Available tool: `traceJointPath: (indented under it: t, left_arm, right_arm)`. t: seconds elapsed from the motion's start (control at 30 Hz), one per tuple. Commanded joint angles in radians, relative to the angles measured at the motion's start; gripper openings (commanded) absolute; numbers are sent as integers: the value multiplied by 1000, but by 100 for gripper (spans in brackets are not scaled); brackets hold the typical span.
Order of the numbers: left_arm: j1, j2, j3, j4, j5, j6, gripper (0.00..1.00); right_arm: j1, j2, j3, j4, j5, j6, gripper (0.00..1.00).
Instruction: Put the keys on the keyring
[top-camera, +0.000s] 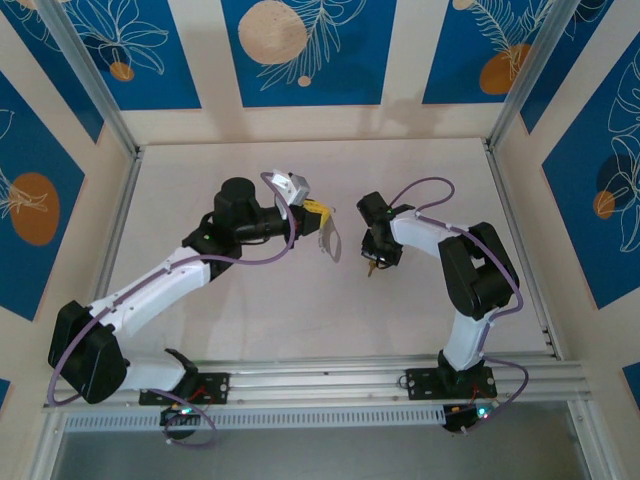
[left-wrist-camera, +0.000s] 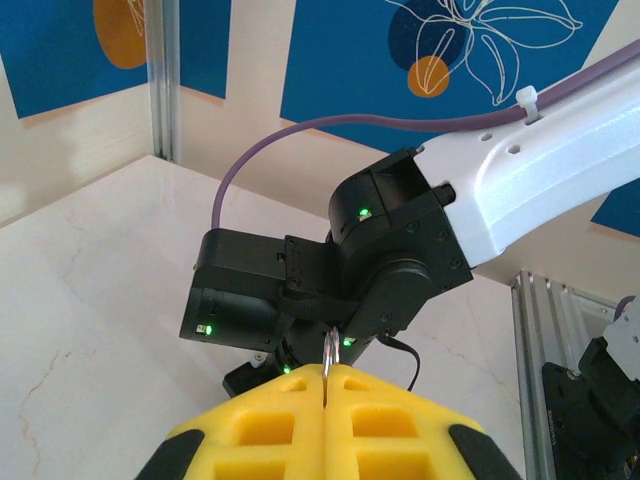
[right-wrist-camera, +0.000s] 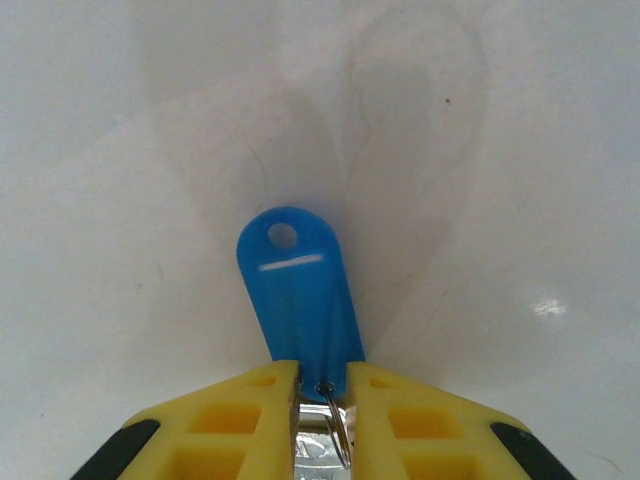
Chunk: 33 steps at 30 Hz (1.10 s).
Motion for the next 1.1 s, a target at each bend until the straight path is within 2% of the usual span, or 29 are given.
traceJointPath:
  t: [0.0,0.7,0.9,0.97,1.07]
  left_arm:
    - [-14,1,9,60,31,-15,0]
    - [-22,-3,5,63,26,-13,0]
    - [-21,-2,6,64,27,-14,0]
    - [-23,-2,4,64,26,-14,0]
    - [-22,-4,4,64,26,-14,0]
  right_arm:
    - [3,-37,-13,-15,17,3,21]
    - [-4,-42,-26,1,8,8,21]
    - [-3,-42,-28,4,5,8,18]
    - [-3,-42,-29,4,5,7,15]
    - [-5,-44,-28,4,2,5,2]
